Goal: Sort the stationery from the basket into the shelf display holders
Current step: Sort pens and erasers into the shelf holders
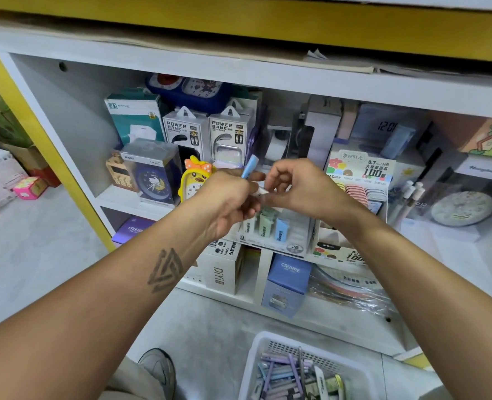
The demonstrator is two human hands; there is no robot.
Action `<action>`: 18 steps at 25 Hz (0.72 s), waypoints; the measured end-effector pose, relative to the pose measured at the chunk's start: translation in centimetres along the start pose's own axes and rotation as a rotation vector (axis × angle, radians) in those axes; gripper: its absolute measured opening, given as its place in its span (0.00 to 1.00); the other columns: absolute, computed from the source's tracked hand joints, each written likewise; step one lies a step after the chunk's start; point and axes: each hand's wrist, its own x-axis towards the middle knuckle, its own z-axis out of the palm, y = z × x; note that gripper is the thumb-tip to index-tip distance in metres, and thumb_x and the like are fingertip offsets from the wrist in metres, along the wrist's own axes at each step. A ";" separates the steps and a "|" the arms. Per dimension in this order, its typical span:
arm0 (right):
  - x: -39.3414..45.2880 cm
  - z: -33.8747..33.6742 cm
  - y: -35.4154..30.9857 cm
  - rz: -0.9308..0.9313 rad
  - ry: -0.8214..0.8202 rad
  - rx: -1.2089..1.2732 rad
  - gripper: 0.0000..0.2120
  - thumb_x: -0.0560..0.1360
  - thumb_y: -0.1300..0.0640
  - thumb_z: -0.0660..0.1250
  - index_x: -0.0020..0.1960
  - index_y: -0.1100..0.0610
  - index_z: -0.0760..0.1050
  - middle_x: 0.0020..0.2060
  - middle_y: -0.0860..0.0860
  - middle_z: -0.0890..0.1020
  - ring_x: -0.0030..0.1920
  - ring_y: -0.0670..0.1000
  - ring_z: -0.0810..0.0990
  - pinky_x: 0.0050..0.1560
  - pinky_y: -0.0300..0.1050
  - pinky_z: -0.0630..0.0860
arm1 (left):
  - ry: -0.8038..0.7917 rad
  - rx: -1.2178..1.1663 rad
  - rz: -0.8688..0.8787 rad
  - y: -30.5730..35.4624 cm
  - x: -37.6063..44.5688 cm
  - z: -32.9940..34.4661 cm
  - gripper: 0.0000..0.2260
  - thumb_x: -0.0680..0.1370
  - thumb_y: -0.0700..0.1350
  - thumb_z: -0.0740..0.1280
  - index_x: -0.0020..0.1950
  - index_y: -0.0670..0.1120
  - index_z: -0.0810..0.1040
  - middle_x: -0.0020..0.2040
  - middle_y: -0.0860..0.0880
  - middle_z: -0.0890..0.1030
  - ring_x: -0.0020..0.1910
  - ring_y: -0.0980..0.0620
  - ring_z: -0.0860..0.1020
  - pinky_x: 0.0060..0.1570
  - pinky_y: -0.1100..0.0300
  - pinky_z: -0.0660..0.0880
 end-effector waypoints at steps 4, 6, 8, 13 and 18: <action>0.8 -0.3 0.5 0.027 0.012 -0.004 0.22 0.72 0.63 0.76 0.63 0.50 0.76 0.42 0.48 0.78 0.38 0.50 0.80 0.47 0.50 0.81 | 0.047 -0.084 -0.032 0.0 0.5 -0.5 0.09 0.81 0.35 0.60 0.56 0.43 0.77 0.35 0.42 0.76 0.25 0.49 0.74 0.25 0.64 0.70; 1.3 -0.6 1.4 0.055 0.211 -0.040 0.20 0.74 0.62 0.75 0.62 0.48 0.76 0.46 0.49 0.80 0.43 0.51 0.84 0.52 0.52 0.83 | 0.074 -0.078 -0.065 0.0 0.8 -0.9 0.03 0.79 0.37 0.64 0.50 0.43 0.77 0.33 0.45 0.75 0.25 0.51 0.71 0.25 0.65 0.69; 1.9 -0.5 2.1 0.018 0.419 -0.066 0.12 0.77 0.62 0.71 0.59 0.52 0.78 0.44 0.49 0.80 0.45 0.52 0.85 0.51 0.52 0.82 | 0.075 -0.057 -0.107 0.0 0.9 -1.2 0.02 0.77 0.38 0.65 0.45 0.43 0.76 0.31 0.47 0.73 0.24 0.52 0.68 0.24 0.65 0.67; 2.6 1.5 2.9 -0.109 0.480 -0.239 0.07 0.77 0.60 0.71 0.55 0.57 0.83 0.46 0.51 0.85 0.47 0.51 0.83 0.54 0.53 0.80 | 0.022 -0.045 -0.188 0.1 0.9 -1.3 0.08 0.79 0.46 0.62 0.43 0.44 0.75 0.30 0.49 0.69 0.23 0.53 0.64 0.23 0.67 0.62; 3.1 3.0 3.6 -0.013 0.436 -0.381 0.07 0.76 0.56 0.72 0.54 0.52 0.82 0.44 0.49 0.84 0.45 0.52 0.82 0.51 0.53 0.81 | 0.039 -0.018 -0.144 -0.5 1.1 -1.1 0.08 0.79 0.41 0.66 0.40 0.44 0.73 0.31 0.48 0.69 0.21 0.55 0.64 0.21 0.68 0.61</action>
